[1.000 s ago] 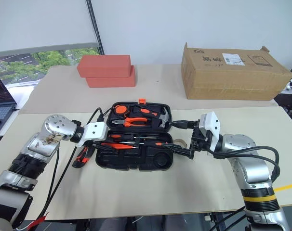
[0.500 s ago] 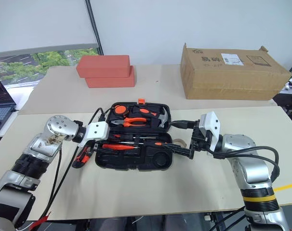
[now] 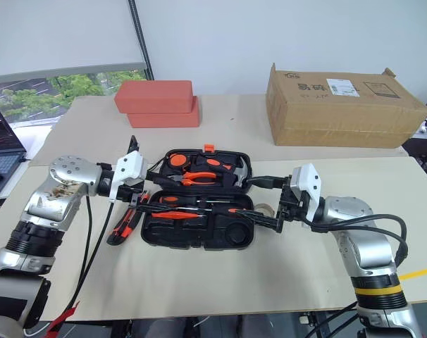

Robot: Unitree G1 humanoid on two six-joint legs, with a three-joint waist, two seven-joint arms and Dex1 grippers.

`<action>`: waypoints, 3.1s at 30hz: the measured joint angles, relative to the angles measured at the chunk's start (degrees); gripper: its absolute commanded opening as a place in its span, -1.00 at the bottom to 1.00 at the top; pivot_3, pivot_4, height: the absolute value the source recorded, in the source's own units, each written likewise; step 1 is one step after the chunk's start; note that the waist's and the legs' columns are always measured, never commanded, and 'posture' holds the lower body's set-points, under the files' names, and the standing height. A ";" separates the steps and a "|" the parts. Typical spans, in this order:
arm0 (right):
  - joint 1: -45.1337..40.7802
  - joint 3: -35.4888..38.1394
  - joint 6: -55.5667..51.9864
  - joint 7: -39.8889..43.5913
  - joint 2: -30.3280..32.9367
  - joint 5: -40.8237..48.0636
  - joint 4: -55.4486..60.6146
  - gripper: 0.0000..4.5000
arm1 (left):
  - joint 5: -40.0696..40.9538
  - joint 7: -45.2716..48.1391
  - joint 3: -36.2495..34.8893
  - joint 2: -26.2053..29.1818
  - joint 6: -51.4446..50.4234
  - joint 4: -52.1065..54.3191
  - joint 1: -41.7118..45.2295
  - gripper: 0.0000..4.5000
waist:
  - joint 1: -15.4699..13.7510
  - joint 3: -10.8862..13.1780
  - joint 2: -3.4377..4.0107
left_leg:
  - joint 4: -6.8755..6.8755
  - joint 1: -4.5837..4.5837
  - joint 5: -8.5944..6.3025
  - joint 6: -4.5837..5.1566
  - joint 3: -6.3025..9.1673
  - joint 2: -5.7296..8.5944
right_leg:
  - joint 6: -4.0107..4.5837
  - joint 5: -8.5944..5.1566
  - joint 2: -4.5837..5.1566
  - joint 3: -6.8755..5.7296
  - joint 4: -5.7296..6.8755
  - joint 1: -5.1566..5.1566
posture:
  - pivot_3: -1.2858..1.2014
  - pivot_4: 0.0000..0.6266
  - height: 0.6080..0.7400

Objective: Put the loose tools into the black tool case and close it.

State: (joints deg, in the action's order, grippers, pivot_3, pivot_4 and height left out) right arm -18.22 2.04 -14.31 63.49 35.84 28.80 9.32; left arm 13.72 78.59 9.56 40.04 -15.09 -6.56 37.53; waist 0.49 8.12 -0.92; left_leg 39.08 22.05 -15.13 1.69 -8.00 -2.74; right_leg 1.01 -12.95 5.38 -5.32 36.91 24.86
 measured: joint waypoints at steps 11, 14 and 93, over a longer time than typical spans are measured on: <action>0.63 -0.23 0.05 -0.14 -0.41 -0.51 0.18 1.00 | -0.26 -13.59 -0.42 -5.37 -2.87 8.49 -12.43 -0.98 | 0.00 0.00 0.00 | 0.00 -0.02 -0.02 0.04 0.02 -0.01 | 0.03 0.02 0.02 0.03 -0.01 -0.03 | 0.03 -0.52 0.57; 0.69 -0.23 0.05 -0.25 -0.45 -0.51 0.20 1.00 | -0.97 -16.39 -0.43 -5.38 -3.68 8.63 -13.36 -0.98 | -0.16 0.00 0.00 | -0.01 -0.06 -0.07 0.12 0.05 -0.01 | 0.02 0.01 0.02 0.01 0.01 -0.05 | 0.03 -0.52 0.57; -7.68 -3.58 0.33 6.20 -4.14 -0.50 -4.92 1.00 | 8.91 -40.13 -26.39 -6.07 -12.85 17.09 -38.81 -0.21 | -1.08 0.02 -0.02 | -0.20 -0.41 -0.40 0.44 0.20 -0.07 | 0.19 -0.07 0.71 -0.30 -0.18 -0.41 | 0.03 -0.52 0.57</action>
State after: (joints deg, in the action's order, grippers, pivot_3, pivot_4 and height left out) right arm -25.90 -1.55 -13.98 69.69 31.69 28.30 4.40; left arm 22.63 38.46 -16.83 33.97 -27.94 10.53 -1.28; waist -0.58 8.14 -0.94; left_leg 38.88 21.64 -15.52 2.13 -7.80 -2.80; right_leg 1.20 -13.03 6.10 -5.62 36.73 24.45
